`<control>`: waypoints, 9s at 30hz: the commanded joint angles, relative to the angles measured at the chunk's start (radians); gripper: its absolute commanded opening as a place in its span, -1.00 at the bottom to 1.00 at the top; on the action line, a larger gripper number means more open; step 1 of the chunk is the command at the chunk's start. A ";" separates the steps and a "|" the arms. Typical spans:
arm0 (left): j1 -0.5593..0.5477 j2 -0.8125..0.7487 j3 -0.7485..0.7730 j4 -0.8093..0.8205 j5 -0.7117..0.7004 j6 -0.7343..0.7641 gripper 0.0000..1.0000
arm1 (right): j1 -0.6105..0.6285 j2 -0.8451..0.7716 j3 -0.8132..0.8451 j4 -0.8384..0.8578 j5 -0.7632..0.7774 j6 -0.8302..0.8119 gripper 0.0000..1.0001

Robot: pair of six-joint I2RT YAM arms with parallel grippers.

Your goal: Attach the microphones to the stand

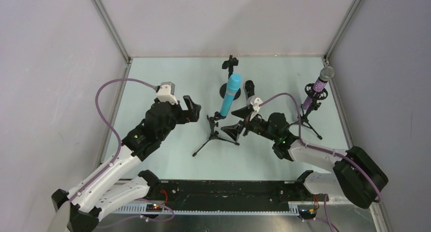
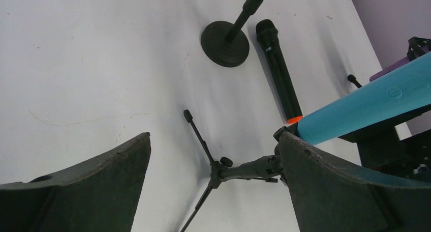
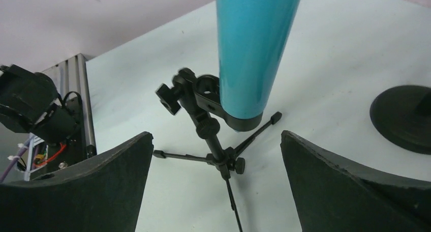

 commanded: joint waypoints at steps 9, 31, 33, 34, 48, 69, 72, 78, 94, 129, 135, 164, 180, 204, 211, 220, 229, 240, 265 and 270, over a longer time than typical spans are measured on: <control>0.004 -0.031 -0.048 0.135 0.154 0.163 0.99 | -0.048 -0.197 0.023 -0.203 -0.020 0.043 0.99; 0.004 0.190 -0.107 0.429 0.744 0.429 0.92 | -0.147 -0.246 0.018 -0.355 -0.062 0.098 0.99; 0.004 0.223 -0.095 0.430 0.748 0.434 0.88 | -0.150 -0.248 0.018 -0.365 -0.064 0.092 0.99; 0.003 0.242 -0.087 0.431 0.745 0.435 0.87 | -0.151 -0.249 0.018 -0.372 -0.066 0.090 0.99; 0.001 0.286 -0.089 0.433 0.636 0.464 0.27 | -0.163 -0.242 0.018 -0.390 -0.070 0.074 0.99; 0.002 0.330 -0.085 0.431 0.585 0.468 0.09 | -0.164 -0.251 0.018 -0.392 -0.069 0.069 0.99; 0.002 0.328 -0.079 0.431 0.592 0.459 -0.33 | -0.164 -0.250 0.018 -0.393 -0.071 0.070 0.99; 0.001 0.329 -0.048 0.417 0.612 0.405 -0.99 | -0.152 -0.234 0.018 -0.371 -0.072 0.051 0.99; -0.075 0.245 0.069 0.320 0.575 0.442 -1.00 | -0.092 -0.198 0.018 -0.241 -0.159 0.039 0.99; -0.221 0.238 0.243 0.308 0.668 0.385 -1.00 | 0.005 -0.004 0.018 0.041 -0.200 0.014 -0.07; -0.222 0.226 0.245 0.310 0.653 0.390 -1.00 | 0.005 0.025 0.018 0.040 -0.227 0.020 -0.74; -0.223 0.185 0.333 0.319 0.230 0.203 -1.00 | 0.075 -0.008 0.018 -0.145 0.048 -0.037 -1.00; -0.224 0.227 0.327 0.319 0.406 0.230 -1.00 | 0.038 -0.201 0.037 -0.186 -0.030 -0.051 0.07; -0.224 0.229 0.318 0.320 0.545 0.231 -1.00 | -0.132 -0.433 0.038 -0.148 -0.221 0.042 0.99; -0.225 0.227 0.316 0.318 0.566 0.224 -1.00 | -0.086 -0.320 0.038 0.099 -0.286 0.142 0.90; -0.224 0.238 0.321 0.319 0.563 0.205 -1.00 | 0.016 -0.245 0.074 0.149 -0.193 0.143 0.71; -0.225 0.248 0.321 0.320 0.564 0.194 -1.00 | 0.048 -0.196 0.121 0.098 -0.056 0.113 0.20; -0.225 0.265 0.330 0.319 0.563 0.183 -1.00 | 0.061 -0.151 0.132 0.144 -0.014 0.099 -0.65; -0.283 0.306 0.395 0.232 -0.052 0.049 -1.00 | 0.264 -0.168 0.139 0.025 0.472 -0.207 -1.00; -0.285 0.339 0.433 0.188 -0.054 0.051 -1.00 | 0.303 -0.163 0.139 0.011 0.518 -0.295 -1.00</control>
